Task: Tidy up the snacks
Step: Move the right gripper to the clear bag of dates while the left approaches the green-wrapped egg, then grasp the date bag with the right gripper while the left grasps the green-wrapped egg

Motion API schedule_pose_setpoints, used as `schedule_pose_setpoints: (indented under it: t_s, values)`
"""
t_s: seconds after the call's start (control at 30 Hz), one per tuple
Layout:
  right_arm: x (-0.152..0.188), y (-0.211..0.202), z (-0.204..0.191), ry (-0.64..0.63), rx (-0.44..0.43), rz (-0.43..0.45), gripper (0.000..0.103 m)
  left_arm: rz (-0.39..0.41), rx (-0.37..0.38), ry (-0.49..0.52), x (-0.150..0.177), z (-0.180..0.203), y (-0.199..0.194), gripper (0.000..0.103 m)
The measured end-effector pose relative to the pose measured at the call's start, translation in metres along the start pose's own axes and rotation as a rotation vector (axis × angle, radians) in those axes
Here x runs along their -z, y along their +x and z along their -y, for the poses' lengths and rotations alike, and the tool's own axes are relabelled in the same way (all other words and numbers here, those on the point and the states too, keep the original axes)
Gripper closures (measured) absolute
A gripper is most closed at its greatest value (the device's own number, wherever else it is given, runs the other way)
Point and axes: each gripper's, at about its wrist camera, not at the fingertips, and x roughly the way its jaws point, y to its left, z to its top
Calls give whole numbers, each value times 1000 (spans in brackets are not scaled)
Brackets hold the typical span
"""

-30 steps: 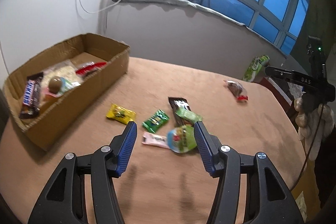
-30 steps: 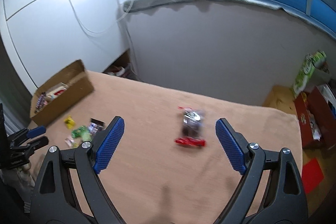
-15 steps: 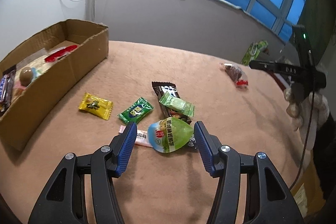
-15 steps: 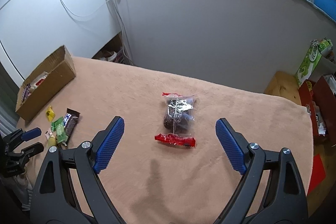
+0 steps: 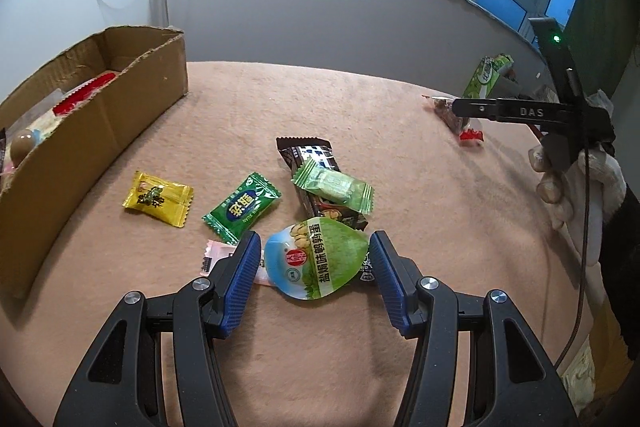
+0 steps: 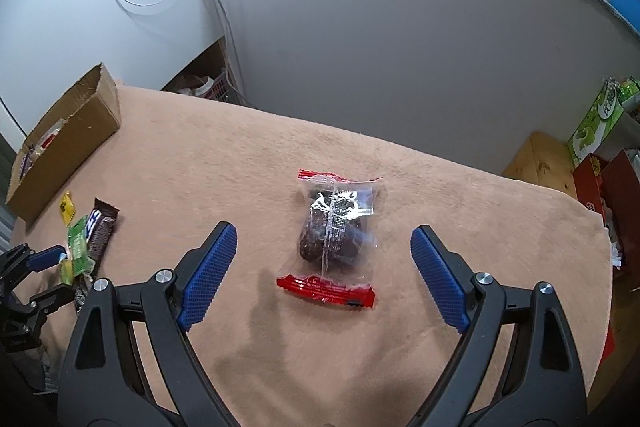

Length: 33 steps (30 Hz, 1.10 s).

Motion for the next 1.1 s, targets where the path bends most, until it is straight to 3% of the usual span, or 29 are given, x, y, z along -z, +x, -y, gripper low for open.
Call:
schedule_pose_setpoints:
  t_s: [0.5, 0.73, 0.8, 0.97, 1.1]
  values:
    - [-7, 15, -2, -14, 31, -29, 12, 0, 2, 18, 2, 5, 1, 48]
    - [-7, 17, -1, -15, 39, -42, 13, -7, -4, 30, 3, 6, 3, 57]
    - [-7, 18, -2, -16, 35, -49, 22, -7, -5, 31, 3, 6, 3, 58]
    - [-6, 20, 0, -14, 36, -59, 29, -5, -8, 29, 4, 6, 2, 58]
    - [-3, 21, 4, 0, 27, -74, 53, -2, -9, 27, 4, 6, 1, 59]
